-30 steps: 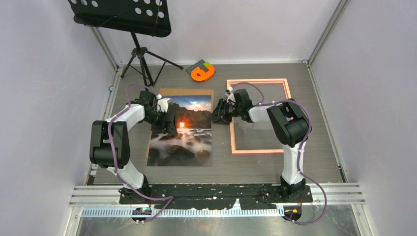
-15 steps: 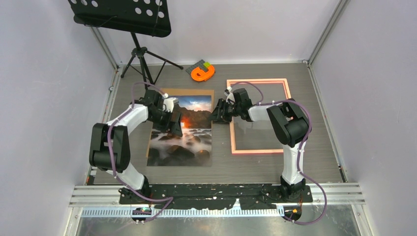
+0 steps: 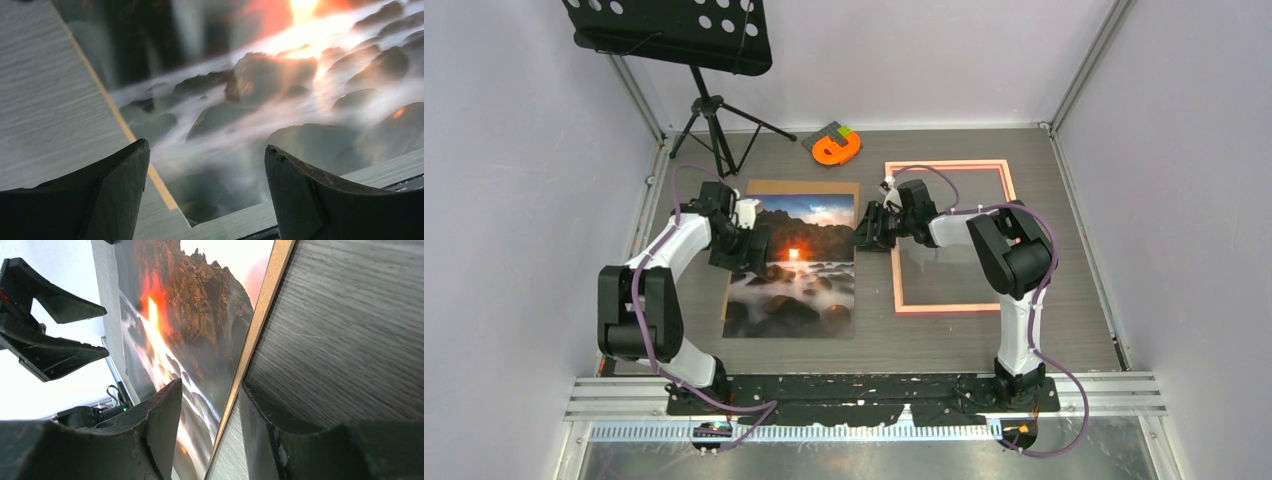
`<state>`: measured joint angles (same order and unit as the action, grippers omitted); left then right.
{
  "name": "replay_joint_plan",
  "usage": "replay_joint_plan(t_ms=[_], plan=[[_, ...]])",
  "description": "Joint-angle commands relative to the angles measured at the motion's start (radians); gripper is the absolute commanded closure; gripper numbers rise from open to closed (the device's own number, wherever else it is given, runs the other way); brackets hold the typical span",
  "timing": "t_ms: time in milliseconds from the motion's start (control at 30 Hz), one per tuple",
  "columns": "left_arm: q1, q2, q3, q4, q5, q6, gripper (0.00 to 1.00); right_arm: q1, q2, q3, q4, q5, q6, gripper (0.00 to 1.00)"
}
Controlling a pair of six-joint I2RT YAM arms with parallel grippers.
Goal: Put the photo into the frame
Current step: Pick up the photo at the center of the board.
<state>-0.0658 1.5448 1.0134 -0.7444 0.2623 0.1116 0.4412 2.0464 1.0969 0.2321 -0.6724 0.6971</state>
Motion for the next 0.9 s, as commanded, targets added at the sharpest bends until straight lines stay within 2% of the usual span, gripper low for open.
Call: replay_joint_plan(t_ms=[0, 133, 367, 867], plan=[[0.036, 0.008, 0.007, -0.088, -0.072, 0.004, 0.17, -0.006, 0.003, -0.035, -0.111, 0.056, -0.062, 0.47], [0.043, 0.012, 0.020, -0.124, -0.094, 0.026, 0.17, -0.006, 0.012, -0.032, -0.112, 0.055, -0.063, 0.47], [0.044, 0.106, 0.062, -0.163, -0.069, 0.043, 0.17, -0.006, 0.016, -0.022, -0.118, 0.051, -0.066, 0.47], [0.043, 0.162, 0.064, -0.151, -0.012, 0.036, 0.18, -0.006, 0.032, -0.018, -0.118, 0.048, -0.065, 0.47]])
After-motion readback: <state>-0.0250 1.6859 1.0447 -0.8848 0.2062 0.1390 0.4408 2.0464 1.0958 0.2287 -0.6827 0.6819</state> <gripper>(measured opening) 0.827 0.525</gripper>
